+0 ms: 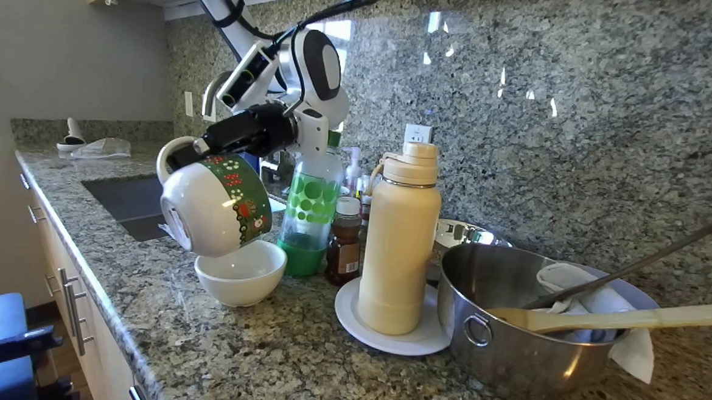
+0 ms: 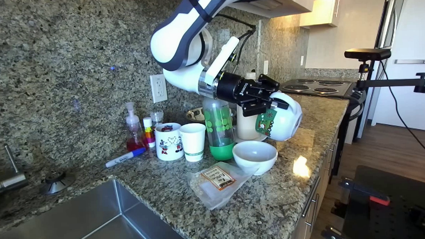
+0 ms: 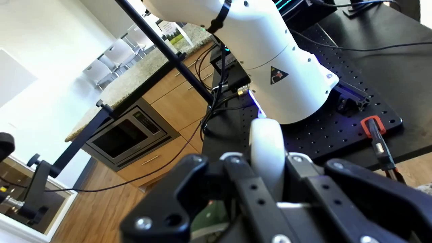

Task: Pour the contents of the mug into the bowl

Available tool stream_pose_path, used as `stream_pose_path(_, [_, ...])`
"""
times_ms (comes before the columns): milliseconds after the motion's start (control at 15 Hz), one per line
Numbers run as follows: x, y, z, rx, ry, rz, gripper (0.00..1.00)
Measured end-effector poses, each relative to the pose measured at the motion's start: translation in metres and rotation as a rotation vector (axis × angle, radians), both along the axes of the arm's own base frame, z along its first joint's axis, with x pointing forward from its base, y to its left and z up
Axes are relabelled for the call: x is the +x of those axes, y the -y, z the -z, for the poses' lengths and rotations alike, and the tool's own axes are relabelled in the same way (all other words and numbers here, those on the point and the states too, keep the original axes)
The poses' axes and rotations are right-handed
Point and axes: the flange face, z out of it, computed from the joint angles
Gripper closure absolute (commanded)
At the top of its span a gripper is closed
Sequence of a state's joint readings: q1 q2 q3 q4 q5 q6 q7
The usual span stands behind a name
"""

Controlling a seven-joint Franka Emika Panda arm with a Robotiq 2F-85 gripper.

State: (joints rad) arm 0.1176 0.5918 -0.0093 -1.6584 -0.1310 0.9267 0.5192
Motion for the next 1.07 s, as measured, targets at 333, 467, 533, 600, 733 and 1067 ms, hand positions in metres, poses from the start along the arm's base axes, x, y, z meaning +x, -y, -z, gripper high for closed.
stream_pose_path(333, [-0.003, -0.011, -0.002, -0.008, -0.020, -0.021, 0.98])
stream_pose_path(467, [-0.005, -0.017, -0.003, -0.016, -0.030, -0.028, 0.98])
stream_pose_path(533, [-0.006, -0.019, -0.004, -0.026, -0.037, -0.029, 0.98])
stream_pose_path(600, [-0.008, -0.020, -0.005, -0.037, -0.047, -0.030, 0.98])
stream_pose_path(733, [-0.011, -0.021, -0.007, -0.062, -0.069, -0.027, 0.98])
stream_pose_path(1067, [-0.017, -0.023, -0.010, -0.117, -0.113, -0.020, 0.98])
